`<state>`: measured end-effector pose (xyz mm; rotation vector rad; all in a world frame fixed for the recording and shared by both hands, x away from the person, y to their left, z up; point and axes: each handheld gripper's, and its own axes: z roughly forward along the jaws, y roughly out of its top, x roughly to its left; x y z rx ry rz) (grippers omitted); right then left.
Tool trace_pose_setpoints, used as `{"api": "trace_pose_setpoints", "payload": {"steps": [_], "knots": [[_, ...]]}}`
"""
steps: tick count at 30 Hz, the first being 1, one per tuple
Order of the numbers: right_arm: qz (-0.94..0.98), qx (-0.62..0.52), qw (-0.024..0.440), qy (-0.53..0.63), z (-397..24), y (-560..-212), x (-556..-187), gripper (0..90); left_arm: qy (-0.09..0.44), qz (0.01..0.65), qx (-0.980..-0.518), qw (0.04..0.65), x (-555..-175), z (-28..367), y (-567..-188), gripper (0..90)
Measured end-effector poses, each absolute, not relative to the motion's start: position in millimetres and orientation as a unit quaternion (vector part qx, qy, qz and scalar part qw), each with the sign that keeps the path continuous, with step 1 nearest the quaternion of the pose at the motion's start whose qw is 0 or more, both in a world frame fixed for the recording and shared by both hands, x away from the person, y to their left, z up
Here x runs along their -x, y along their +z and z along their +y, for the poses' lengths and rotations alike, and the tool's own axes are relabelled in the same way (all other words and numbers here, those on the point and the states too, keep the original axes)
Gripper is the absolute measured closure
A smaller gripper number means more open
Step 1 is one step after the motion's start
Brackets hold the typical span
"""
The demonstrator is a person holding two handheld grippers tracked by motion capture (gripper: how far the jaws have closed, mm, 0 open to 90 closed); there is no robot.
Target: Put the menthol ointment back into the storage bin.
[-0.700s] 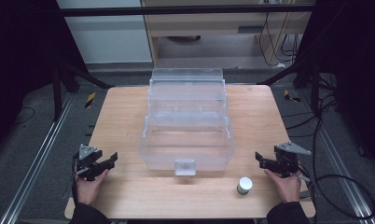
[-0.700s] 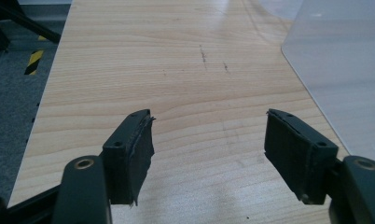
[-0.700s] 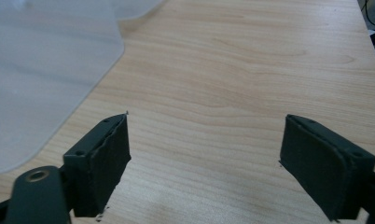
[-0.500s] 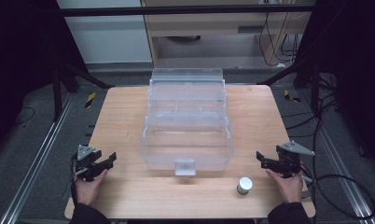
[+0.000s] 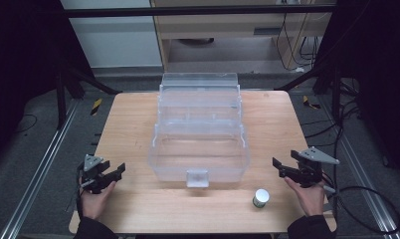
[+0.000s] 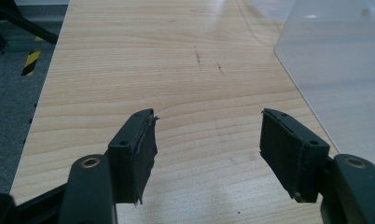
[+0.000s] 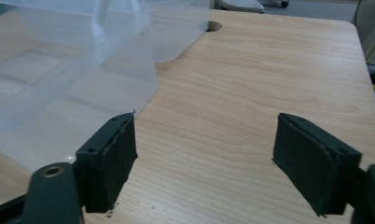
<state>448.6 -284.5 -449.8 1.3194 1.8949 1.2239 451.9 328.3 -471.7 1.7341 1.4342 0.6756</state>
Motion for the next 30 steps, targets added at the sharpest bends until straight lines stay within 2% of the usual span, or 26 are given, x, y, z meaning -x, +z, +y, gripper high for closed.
{"api": "trace_pose_setpoints", "payload": {"steps": [6, 15, 30], "knots": [[0.716, -0.469, 0.266, 0.444, -278.1, -442.8, -448.1, 31.3, 0.269, 0.563, -0.678, 0.389, -451.2, 328.7, -470.1, 35.7], [0.754, -0.431, 0.269, 0.415, -274.6, -417.0, -455.5, 31.9, 0.266, 0.558, -0.685, 0.386, -452.3, 326.4, -470.8, 35.8], [0.831, -0.363, 0.229, 0.353, -261.4, -382.6, -459.6, 33.8, 0.266, 0.553, -0.694, 0.377, -454.9, 322.2, -472.0, 35.8]]}}
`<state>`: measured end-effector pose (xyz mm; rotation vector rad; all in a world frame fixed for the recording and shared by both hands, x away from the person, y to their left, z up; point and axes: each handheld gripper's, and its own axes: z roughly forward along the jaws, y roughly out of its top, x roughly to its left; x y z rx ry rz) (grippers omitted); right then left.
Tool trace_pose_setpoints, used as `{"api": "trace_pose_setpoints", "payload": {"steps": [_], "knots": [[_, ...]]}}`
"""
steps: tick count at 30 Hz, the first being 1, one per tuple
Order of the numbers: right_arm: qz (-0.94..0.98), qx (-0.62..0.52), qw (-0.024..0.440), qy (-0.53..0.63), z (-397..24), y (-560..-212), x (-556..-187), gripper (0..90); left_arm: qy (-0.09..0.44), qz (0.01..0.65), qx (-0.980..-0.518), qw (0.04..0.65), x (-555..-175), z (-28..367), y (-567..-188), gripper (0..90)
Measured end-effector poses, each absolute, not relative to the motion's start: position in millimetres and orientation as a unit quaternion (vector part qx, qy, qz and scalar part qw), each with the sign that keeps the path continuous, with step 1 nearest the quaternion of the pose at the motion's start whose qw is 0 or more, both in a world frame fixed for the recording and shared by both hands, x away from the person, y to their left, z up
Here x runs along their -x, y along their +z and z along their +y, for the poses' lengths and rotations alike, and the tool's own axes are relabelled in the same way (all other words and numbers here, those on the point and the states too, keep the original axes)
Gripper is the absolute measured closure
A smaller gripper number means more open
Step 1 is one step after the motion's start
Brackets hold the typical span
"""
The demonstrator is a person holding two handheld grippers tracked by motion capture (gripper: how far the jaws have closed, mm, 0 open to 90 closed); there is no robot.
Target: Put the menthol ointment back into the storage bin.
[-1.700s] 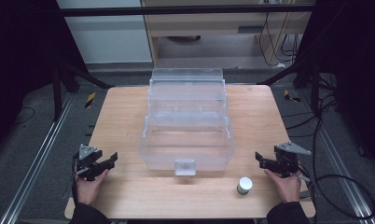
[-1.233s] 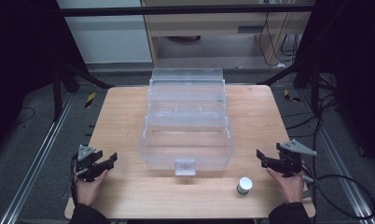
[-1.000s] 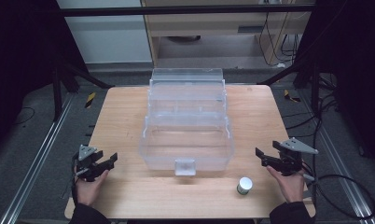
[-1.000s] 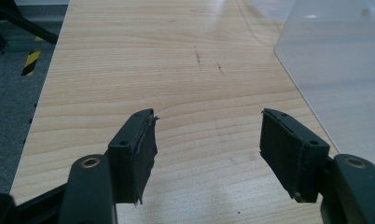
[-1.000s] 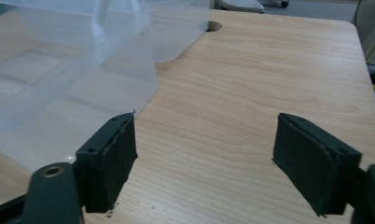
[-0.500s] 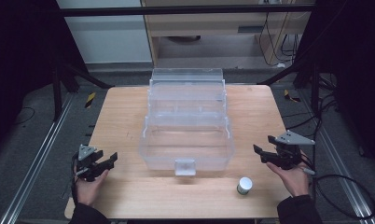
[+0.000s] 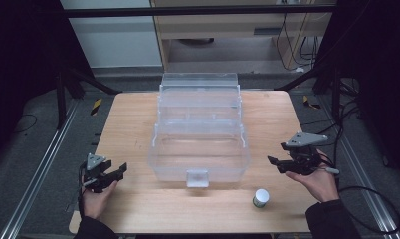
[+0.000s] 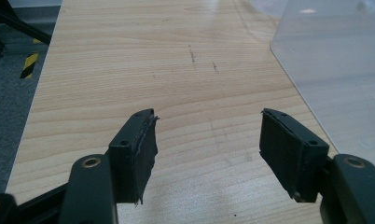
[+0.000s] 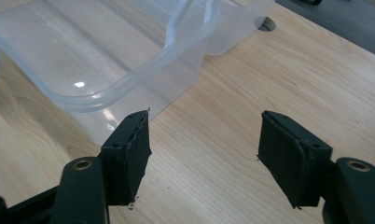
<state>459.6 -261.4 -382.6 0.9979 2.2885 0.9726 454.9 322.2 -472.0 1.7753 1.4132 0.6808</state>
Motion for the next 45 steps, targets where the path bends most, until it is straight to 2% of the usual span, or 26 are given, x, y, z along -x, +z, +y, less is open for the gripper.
{"api": "trace_pose_setpoints", "payload": {"steps": [13, 45], "knots": [[0.873, -0.308, 0.210, 0.315, -243.3, -367.7, -454.3, 33.9, 0.265, 0.549, -0.701, 0.370, -455.4, 321.2, -473.1, 35.9], [0.956, -0.198, 0.108, 0.189, -207.3, -381.0, -436.1, 38.7, 0.267, 0.543, -0.709, 0.362, -455.8, 317.9, -474.2, 36.0]]}}
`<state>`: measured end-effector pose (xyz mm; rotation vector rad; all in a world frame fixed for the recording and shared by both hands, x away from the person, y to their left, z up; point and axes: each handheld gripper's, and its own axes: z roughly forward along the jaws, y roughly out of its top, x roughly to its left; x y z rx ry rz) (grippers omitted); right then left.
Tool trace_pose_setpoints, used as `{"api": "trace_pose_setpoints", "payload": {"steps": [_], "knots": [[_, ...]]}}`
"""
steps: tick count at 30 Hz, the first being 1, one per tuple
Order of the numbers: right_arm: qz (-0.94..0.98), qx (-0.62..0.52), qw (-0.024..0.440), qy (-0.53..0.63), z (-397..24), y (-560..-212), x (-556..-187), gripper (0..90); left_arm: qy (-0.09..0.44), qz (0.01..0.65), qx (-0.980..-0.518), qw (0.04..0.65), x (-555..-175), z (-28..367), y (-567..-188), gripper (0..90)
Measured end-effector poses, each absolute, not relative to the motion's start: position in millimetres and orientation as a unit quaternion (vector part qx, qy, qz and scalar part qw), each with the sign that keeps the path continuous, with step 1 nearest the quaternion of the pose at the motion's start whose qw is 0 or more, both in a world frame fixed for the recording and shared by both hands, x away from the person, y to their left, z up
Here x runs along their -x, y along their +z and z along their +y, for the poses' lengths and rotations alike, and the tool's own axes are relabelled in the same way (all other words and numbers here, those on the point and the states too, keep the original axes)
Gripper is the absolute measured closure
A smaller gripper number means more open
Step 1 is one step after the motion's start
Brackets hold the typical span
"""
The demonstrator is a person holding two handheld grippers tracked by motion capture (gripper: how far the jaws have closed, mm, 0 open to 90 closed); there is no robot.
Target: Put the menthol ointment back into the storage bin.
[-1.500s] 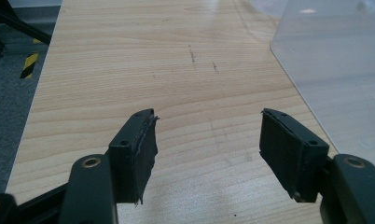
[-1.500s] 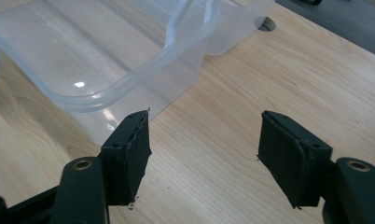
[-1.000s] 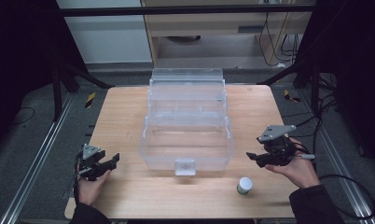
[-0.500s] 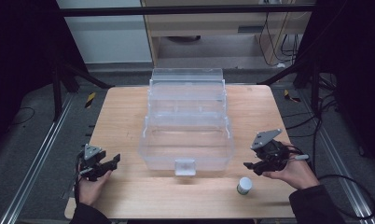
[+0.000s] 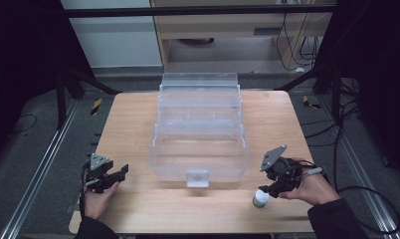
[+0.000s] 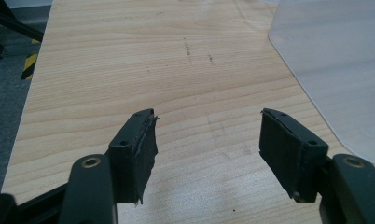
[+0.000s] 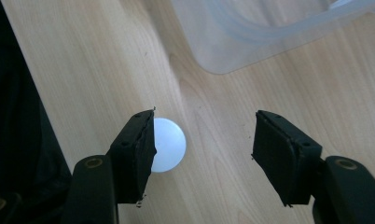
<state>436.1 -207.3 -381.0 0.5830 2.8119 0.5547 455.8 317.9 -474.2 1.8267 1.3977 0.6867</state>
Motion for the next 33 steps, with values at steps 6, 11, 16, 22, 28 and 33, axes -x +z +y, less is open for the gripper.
{"api": "trace_pose_setpoints", "payload": {"steps": [6, 11, 16, 22, 28, 33], "knots": [[0.966, -0.179, 0.090, 0.166, -202.2, -388.5, -434.1, 38.4, 0.266, 0.542, -0.710, 0.362, -455.7, 318.0, -474.2, 36.0], [0.973, -0.160, 0.081, 0.148, -199.3, -394.3, -431.6, 38.1, 0.265, 0.542, -0.710, 0.362, -455.9, 317.5, -474.3, 36.0], [0.977, -0.145, 0.076, 0.134, -198.1, -400.8, -429.4, 38.1, 0.265, 0.543, -0.710, 0.362, -455.9, 317.7, -474.3, 36.0], [0.984, -0.121, 0.067, 0.115, -193.9, -407.0, -428.3, 37.2, 0.265, 0.542, -0.711, 0.361, -456.0, 317.4, -474.5, 36.0], [0.988, -0.106, 0.064, 0.093, -188.6, -414.2, -429.9, 38.0, 0.265, 0.543, -0.711, 0.360, -456.1, 317.7, -474.5, 36.0], [0.990, -0.099, 0.056, 0.083, -184.7, -421.1, -431.8, 39.7, 0.265, 0.543, -0.711, 0.360, -456.2, 317.5, -474.7, 36.1]]}}
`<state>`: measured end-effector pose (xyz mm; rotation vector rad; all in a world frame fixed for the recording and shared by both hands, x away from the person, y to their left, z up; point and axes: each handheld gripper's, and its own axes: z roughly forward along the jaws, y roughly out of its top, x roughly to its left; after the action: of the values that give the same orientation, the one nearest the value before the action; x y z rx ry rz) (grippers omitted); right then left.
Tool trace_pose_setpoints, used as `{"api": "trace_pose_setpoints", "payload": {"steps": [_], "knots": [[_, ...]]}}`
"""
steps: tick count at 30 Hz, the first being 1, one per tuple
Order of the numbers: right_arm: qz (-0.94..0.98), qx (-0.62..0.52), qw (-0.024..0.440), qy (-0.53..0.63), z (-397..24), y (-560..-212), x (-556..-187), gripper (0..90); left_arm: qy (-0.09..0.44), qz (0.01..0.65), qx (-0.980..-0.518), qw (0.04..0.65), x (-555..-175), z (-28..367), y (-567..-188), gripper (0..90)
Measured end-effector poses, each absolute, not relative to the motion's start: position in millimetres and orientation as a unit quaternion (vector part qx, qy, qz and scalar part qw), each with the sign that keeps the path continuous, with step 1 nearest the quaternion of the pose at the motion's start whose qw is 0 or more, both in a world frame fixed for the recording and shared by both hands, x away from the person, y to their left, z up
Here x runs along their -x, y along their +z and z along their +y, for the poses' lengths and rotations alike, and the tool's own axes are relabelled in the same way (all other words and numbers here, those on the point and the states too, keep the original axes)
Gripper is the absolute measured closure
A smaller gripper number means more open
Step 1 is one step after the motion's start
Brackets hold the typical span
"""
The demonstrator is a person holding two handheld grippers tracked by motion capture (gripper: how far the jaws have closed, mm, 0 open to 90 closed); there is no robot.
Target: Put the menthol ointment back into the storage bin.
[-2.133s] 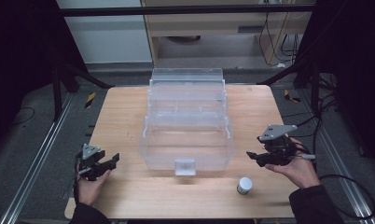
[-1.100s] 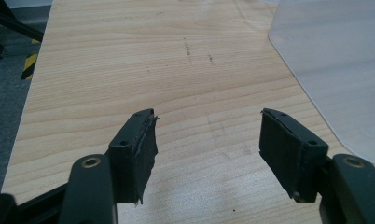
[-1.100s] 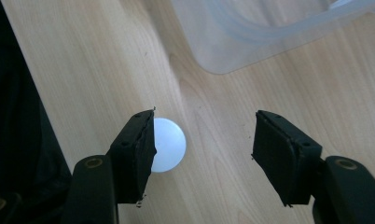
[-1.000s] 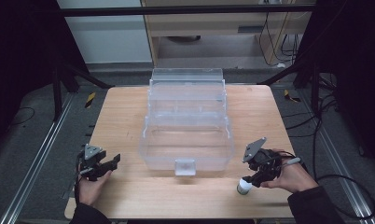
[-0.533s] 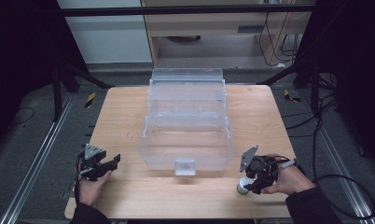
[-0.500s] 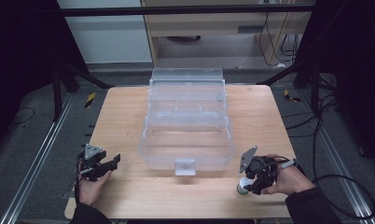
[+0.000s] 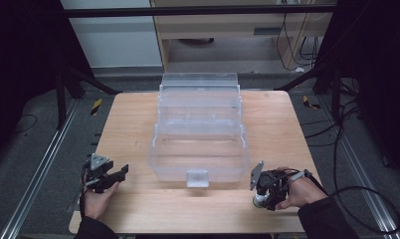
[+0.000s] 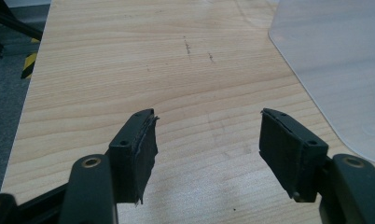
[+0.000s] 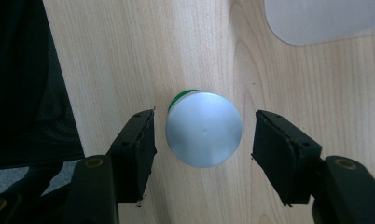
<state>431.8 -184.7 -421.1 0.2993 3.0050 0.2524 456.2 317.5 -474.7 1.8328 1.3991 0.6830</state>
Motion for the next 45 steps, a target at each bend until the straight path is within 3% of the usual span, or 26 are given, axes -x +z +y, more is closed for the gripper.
{"api": "trace_pose_setpoints", "payload": {"steps": [28, 45], "knots": [[0.993, -0.095, 0.035, 0.060, -181.5, -435.1, -438.8, 49.9, 0.264, 0.544, -0.712, 0.357, -456.6, 317.6, -475.1, 36.3], [0.990, -0.112, 0.041, 0.072, -183.4, -407.4, -438.8, 50.1, 0.264, 0.543, -0.712, 0.358, -456.5, 317.1, -475.0, 36.3]]}}
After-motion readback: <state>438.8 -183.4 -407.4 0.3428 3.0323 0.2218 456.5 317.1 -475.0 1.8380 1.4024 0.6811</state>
